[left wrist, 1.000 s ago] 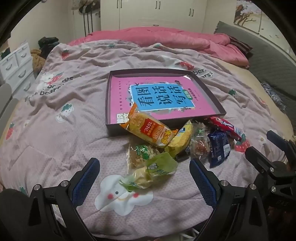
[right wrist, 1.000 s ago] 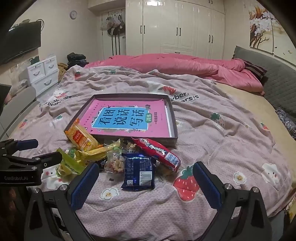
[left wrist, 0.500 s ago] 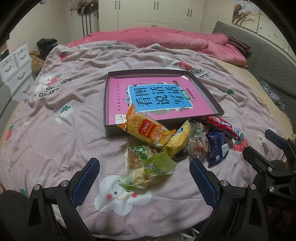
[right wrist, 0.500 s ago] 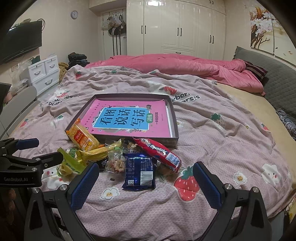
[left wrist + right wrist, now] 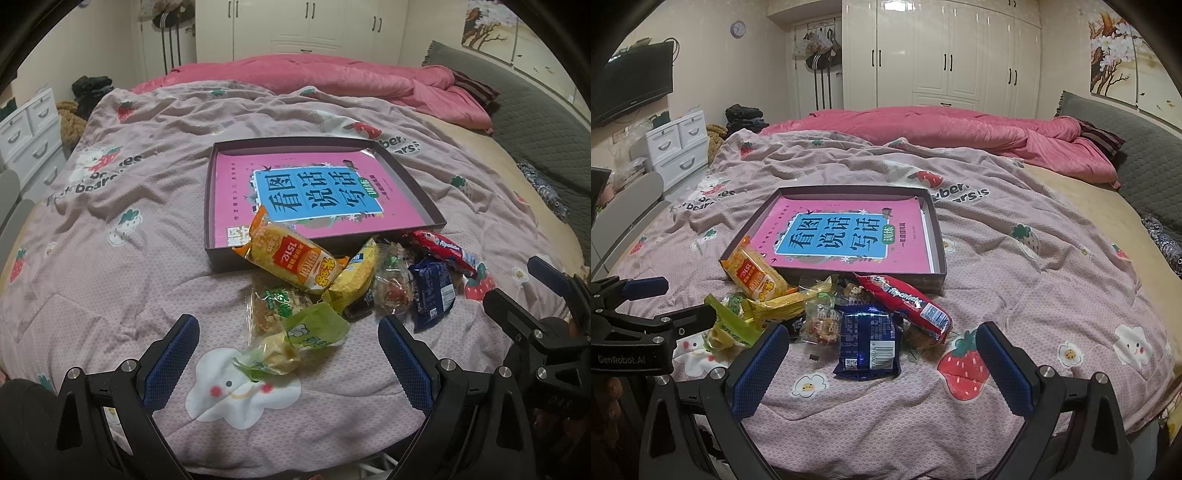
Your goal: Organize snacks
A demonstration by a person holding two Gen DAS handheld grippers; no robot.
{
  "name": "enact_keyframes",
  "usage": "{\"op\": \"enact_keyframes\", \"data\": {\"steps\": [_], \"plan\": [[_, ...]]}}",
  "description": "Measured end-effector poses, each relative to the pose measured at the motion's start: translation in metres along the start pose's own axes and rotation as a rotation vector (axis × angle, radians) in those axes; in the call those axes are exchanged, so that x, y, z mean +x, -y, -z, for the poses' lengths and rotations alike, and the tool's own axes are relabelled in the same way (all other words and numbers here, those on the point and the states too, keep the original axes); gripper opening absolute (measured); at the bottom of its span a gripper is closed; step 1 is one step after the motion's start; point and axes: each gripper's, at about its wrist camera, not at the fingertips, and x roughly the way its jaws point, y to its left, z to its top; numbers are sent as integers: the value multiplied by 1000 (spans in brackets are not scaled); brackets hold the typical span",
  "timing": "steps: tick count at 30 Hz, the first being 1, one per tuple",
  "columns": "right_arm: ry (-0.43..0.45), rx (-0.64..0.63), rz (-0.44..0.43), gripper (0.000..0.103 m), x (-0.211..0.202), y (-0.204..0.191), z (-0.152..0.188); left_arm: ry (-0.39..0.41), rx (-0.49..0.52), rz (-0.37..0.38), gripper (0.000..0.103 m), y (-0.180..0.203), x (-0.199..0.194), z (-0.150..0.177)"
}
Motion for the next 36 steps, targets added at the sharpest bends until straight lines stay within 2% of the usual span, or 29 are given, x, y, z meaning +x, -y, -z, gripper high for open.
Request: {"op": "enact_keyframes", "data": {"steps": [36], "plan": [[-5,8,-8,102,3,2,1,3,-8,14,98,-2,-1,-2]]}}
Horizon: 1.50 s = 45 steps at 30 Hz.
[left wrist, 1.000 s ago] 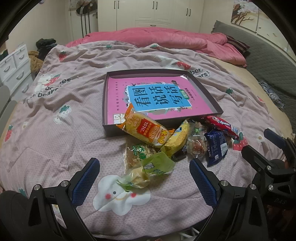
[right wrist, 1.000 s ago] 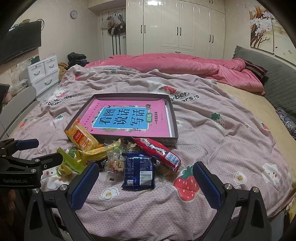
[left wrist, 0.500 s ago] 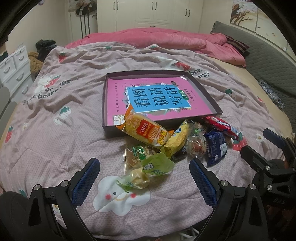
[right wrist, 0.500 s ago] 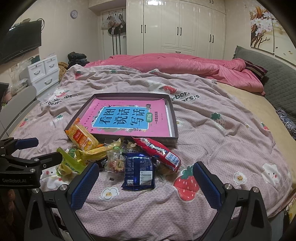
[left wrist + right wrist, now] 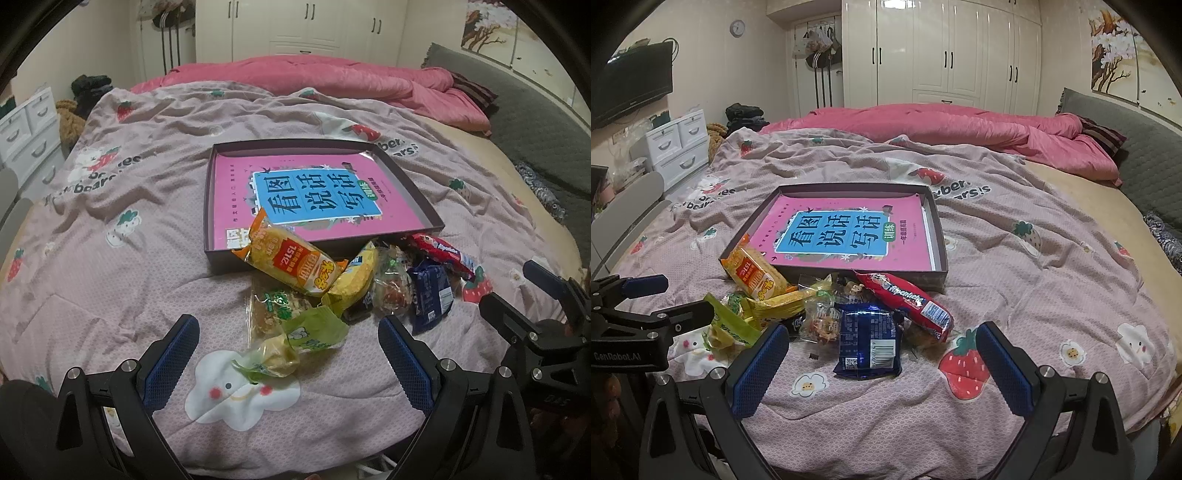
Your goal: Organize snacks
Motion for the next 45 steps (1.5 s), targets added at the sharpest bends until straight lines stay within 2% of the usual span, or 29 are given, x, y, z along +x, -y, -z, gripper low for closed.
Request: {"op": "enact_keyframes", "data": {"steps": [8,14,23,31,39,45], "plan": [[-10,19,-14,102,6,3,0,-1,-49,36,98,-13,2,-6],[-4,25,-21,102,10,7,-4,-20,-121,92,98,-28,9,-13],[7,18,-17,102,19,11,-10,-104,-258,187,98,-46,40,-27],[-3,18,-2,102,30,19,-14,-141,-284,197,98,-37,63,-36],[-54,19,-10,102,55,38,-21,-163,-311,220,98,-34,76,-40],[-102,-42,-16,102,77,36,-24,-180,-337,221,98,-34,86,-43]]}}
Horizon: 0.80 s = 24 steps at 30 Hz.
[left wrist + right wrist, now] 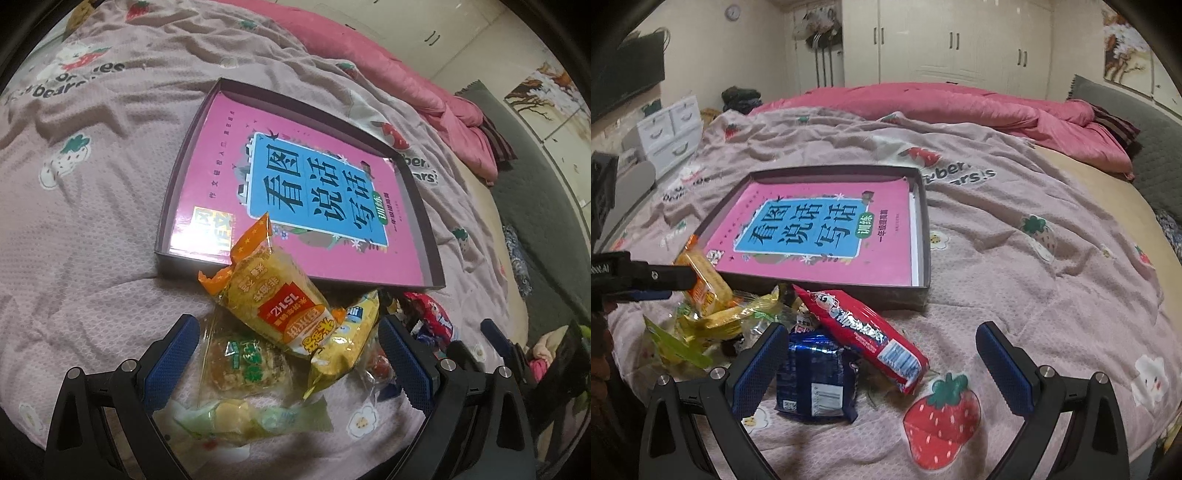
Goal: Organize snacks
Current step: 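Grasp the yellow snack bag with the left gripper while the right grasps the red bar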
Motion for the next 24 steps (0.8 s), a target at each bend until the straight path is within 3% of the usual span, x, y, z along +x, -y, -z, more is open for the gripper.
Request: {"op": "enact_keyframes", "data": {"steps": [8,13,15,19,21,24], "plan": [[-67,-87,8,102,30,-1,-7,-11,-17,-18,98,2,11,-4],[-82,-112,-5,96,40,-3,-9,-21,-30,-24,97,1,17,-5],[-103,-124,-24,80,47,-4,-10,-22,-41,-21,94,0,18,-5],[-106,-158,-55,63,51,-9,-11,-17,-68,-24,90,-3,20,-8],[-101,-181,-65,43,51,-12,-11,-14,-84,-21,89,-4,21,-9],[-92,-189,-68,34,48,-13,-10,-13,-101,-33,73,-5,22,-10]]}}
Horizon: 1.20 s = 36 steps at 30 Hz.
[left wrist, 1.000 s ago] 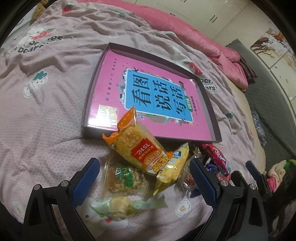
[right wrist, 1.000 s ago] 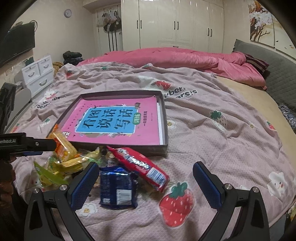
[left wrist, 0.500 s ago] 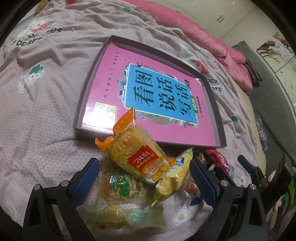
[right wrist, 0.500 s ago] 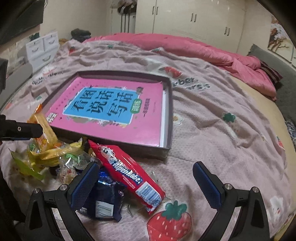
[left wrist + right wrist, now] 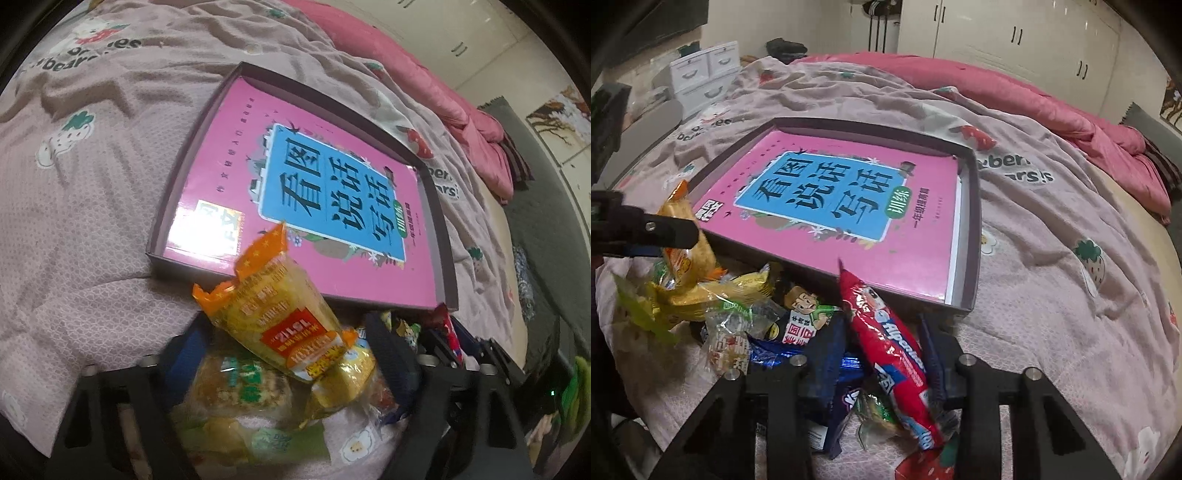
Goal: Organize snacks
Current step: 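Grasp the yellow snack bag with the left gripper while the right grasps the red bar, then carry the yellow bag into the tray and open the left gripper while the right drops the red bar there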
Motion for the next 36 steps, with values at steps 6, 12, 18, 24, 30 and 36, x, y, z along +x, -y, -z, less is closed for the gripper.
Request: {"op": "enact_keyframes", "data": {"steps": [6,12,18,24,30,36], "plan": [[43,28,-3,26,-10,5,-1,-6,-30,-4,60,-5,3,-2],[68,60,-33,24,-16,9,-1,15,-18,27,47,-4,-4,-2],[100,97,-75,23,-25,14,-1,28,-21,84,38,-6,-15,-3],[141,141,-109,23,-33,21,-2,48,-21,125,34,-6,-28,-4],[178,170,-117,23,-40,26,-4,78,-10,168,33,-4,-39,-9],[276,193,-131,23,-56,30,-10,137,17,205,33,2,-55,-17]]}}
